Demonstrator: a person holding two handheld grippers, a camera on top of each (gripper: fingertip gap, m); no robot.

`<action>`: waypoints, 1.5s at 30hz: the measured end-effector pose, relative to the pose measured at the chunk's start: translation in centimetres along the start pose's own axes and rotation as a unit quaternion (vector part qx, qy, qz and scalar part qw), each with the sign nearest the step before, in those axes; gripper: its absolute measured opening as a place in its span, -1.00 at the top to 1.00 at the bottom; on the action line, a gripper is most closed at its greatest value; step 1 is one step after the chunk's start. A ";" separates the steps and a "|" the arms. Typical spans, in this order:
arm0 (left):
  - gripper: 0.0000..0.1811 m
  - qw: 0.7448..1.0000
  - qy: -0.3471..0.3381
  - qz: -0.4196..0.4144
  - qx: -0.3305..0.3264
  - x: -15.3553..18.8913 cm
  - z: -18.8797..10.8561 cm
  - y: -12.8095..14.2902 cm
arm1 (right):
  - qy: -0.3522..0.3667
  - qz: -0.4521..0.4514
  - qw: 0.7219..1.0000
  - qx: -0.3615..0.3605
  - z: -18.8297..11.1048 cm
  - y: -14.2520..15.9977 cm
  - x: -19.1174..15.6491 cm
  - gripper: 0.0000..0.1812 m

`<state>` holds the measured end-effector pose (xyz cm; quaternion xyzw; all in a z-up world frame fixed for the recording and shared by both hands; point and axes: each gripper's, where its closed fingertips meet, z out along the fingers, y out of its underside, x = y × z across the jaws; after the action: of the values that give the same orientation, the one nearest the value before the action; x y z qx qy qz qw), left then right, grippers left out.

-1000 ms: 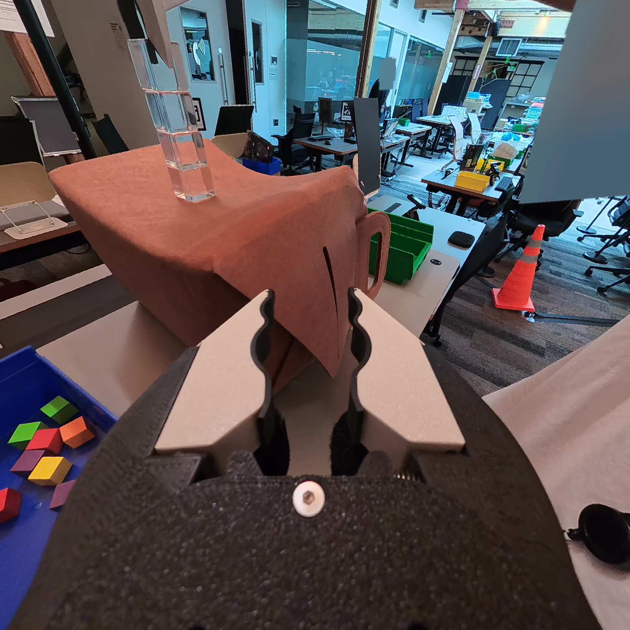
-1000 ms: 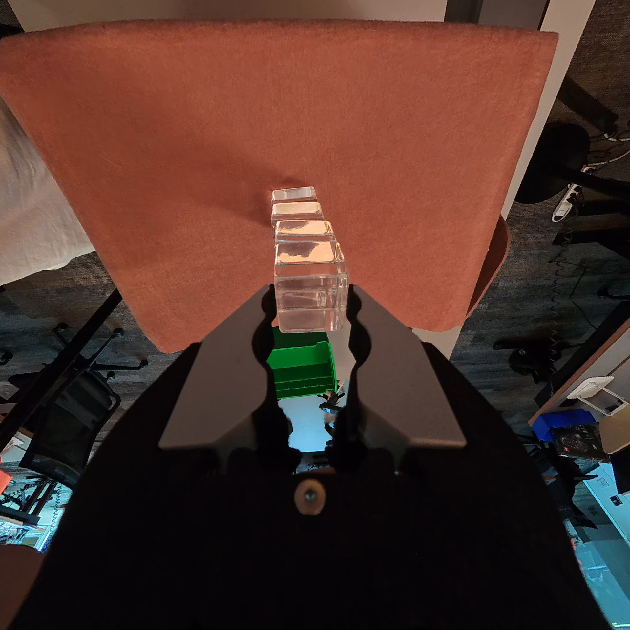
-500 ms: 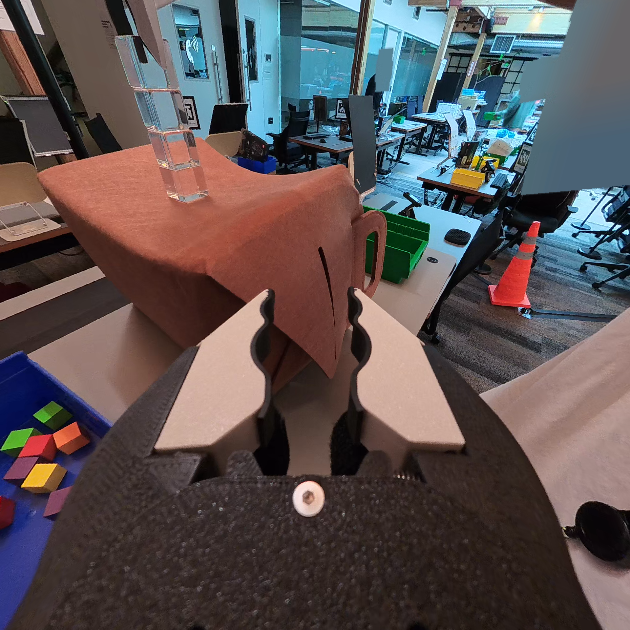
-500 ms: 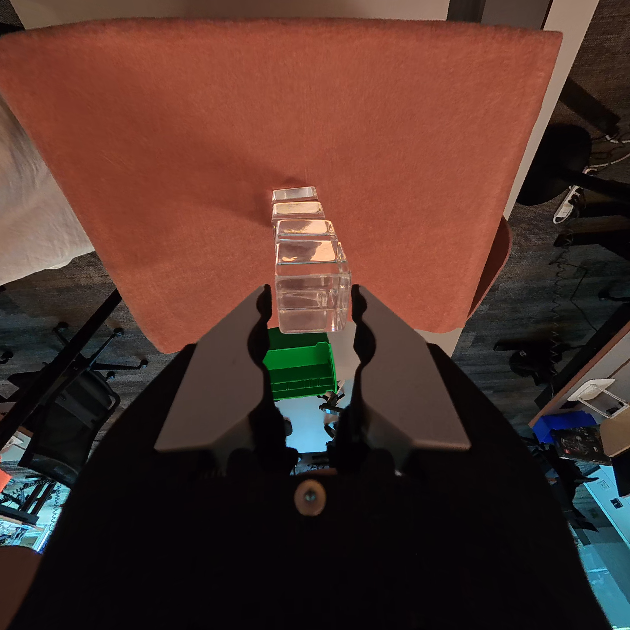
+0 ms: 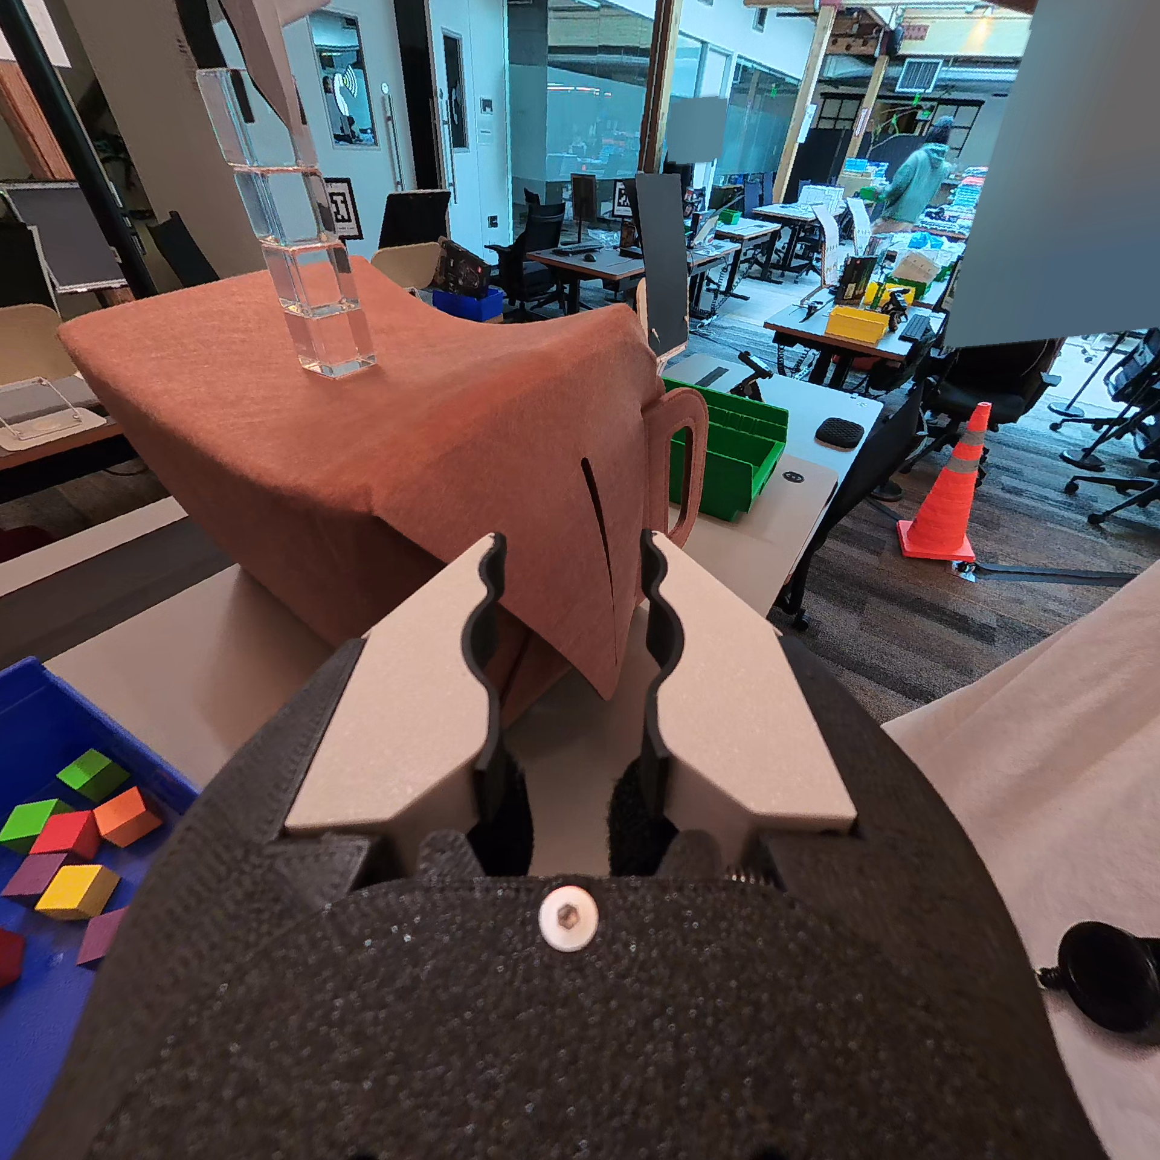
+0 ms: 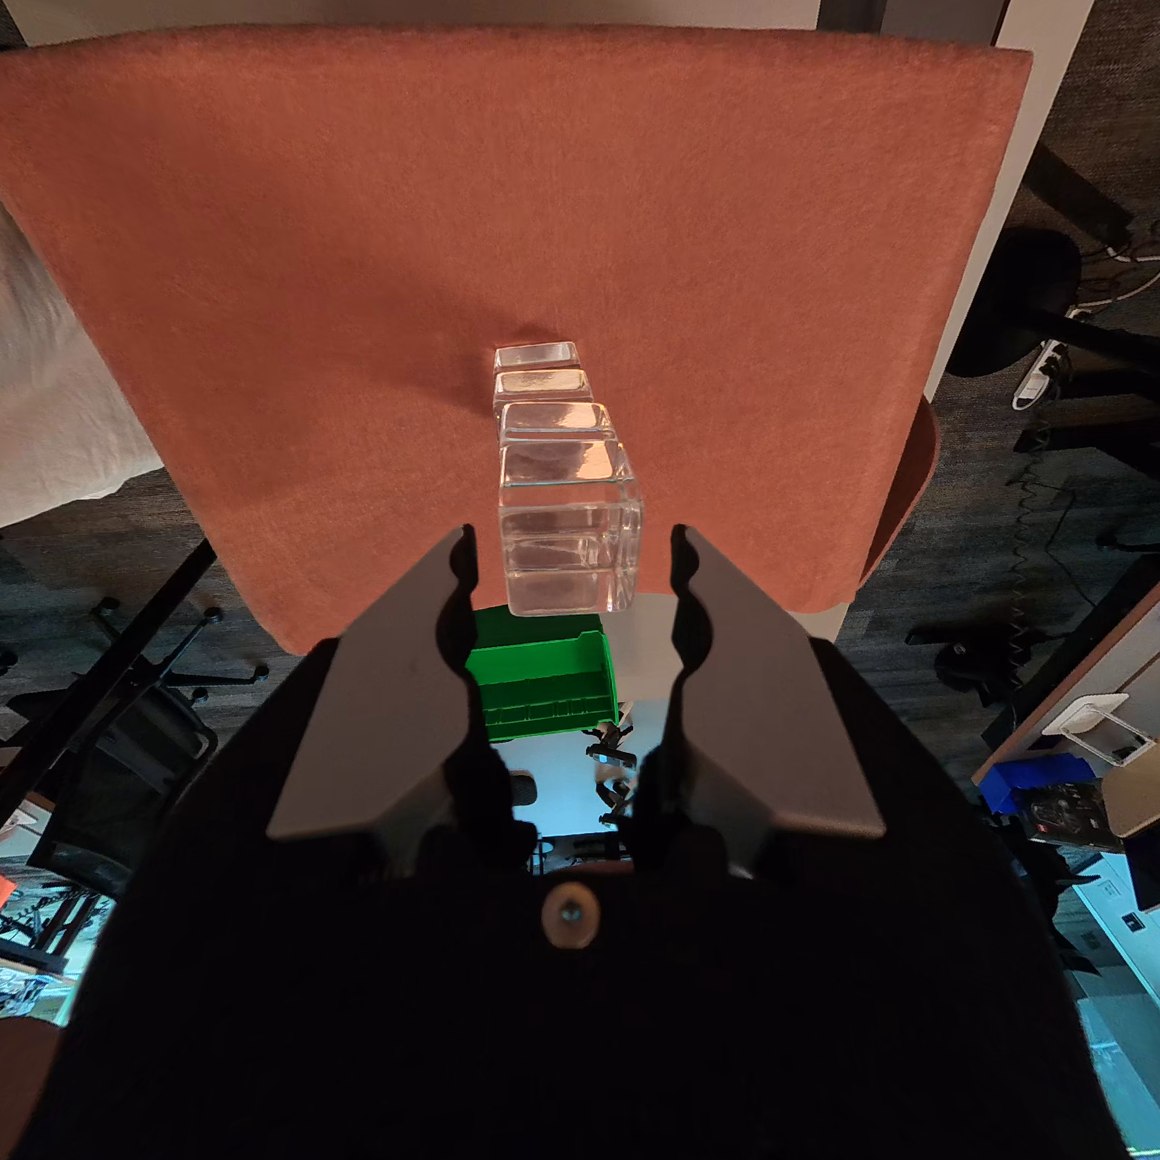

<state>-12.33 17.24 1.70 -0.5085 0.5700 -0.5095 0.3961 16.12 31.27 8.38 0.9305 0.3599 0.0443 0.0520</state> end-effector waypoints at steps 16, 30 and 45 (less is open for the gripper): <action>0.51 1.000 0.004 -0.002 -0.002 0.2 0.0 0.2 | 0.011 0.011 1.000 0.014 -0.1 -0.2 0.4 -0.01; 0.49 0.998 -0.063 0.010 -0.018 -4.0 -1.8 0.3 | 0.177 0.060 0.913 0.364 -5.8 9.6 -6.3 -0.02; -0.01 0.993 -0.117 -0.014 -0.013 -4.4 0.5 -0.6 | 0.153 0.378 0.633 0.658 5.3 12.3 -24.5 0.00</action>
<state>-11.01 21.53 1.90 -0.5774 0.5190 -0.4450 0.4463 6.89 5.40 3.65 0.7527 -0.0871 -0.0466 -0.6509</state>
